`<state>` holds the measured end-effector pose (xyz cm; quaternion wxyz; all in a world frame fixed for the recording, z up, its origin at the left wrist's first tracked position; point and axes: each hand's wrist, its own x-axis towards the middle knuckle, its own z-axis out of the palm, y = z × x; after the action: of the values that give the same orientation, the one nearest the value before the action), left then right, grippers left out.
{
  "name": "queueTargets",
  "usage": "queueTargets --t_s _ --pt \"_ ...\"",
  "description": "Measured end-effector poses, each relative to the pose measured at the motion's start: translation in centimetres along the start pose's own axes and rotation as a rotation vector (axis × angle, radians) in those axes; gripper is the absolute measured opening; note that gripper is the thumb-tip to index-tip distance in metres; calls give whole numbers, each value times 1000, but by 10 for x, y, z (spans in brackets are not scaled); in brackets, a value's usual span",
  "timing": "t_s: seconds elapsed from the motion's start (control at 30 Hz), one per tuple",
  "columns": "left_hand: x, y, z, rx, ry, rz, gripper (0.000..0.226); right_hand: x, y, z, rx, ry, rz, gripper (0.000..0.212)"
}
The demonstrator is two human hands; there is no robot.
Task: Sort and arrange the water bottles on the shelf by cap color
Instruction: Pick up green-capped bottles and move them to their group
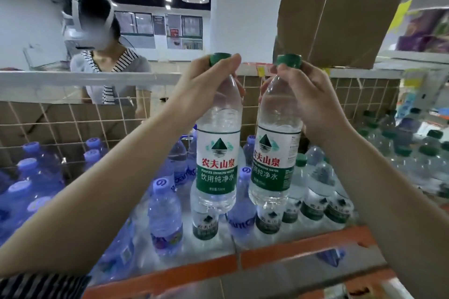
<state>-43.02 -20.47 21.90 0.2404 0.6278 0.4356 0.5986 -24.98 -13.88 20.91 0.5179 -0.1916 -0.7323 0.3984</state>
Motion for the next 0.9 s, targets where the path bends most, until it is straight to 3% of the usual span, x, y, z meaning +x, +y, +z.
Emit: queueTargets --t_s 0.3,0.4,0.67,0.8,0.9 --pt "-90 -48 36 -20 23 -165 33 -108 34 8 122 -9 172 20" --pt "-116 -67 57 -21 7 -202 27 -141 51 2 139 11 248 35" --pt "-146 -108 118 -52 3 -247 30 -203 83 -37 -185 150 300 38" --pt "-141 -125 171 -88 -40 -254 42 -227 96 -83 -172 235 345 24" --pt "-126 -134 221 -105 -93 -254 45 -236 105 -129 -222 260 337 29"
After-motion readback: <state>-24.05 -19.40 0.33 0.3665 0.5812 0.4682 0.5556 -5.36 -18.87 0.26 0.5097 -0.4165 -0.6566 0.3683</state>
